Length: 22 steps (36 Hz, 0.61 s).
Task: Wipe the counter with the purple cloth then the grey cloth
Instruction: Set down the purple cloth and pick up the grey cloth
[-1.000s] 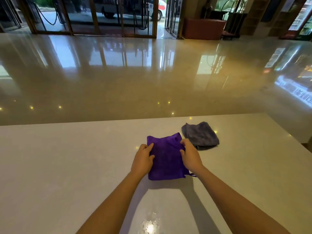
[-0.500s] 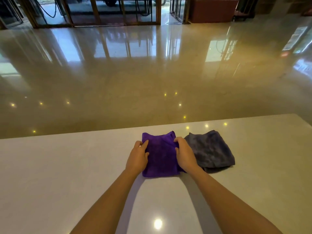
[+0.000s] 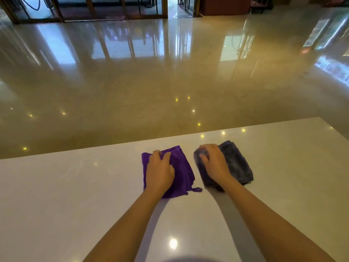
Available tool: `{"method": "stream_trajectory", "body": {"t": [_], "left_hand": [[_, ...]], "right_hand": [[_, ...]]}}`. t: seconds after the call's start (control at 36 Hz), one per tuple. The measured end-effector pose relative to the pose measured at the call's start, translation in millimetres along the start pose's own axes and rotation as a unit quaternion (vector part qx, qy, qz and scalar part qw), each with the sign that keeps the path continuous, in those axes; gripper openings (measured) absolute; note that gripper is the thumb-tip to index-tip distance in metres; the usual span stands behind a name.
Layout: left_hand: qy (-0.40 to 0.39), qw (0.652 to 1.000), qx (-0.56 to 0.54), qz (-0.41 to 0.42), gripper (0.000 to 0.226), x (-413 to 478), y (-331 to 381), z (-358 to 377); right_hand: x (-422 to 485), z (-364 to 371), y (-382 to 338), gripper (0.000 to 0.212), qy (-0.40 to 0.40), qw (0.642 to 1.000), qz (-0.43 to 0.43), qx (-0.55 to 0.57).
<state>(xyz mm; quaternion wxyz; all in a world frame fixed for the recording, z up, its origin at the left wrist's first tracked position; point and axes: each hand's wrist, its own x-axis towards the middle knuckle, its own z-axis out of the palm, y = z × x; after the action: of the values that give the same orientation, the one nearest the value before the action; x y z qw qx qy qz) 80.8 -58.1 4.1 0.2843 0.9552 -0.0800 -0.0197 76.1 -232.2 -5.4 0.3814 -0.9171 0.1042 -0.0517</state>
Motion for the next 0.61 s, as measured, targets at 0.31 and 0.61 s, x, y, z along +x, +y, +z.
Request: {"method": "stream_trajectory", "body": {"t": [0.31,0.61], "left_hand": [[-0.184,0.943,-0.265,-0.078,0.057,6.3,68.4,48.0],[-0.186,0.887,-0.331,-0.263,0.053,4.9,85.6,71.5]], "right_hand": [[-2.4,-62.8,57.2,0.055,0.027,0.971,0.208,-0.116],[-2.0,-67.2,76.3,0.026,-0.039,0.962,0.269,-0.038]]}}
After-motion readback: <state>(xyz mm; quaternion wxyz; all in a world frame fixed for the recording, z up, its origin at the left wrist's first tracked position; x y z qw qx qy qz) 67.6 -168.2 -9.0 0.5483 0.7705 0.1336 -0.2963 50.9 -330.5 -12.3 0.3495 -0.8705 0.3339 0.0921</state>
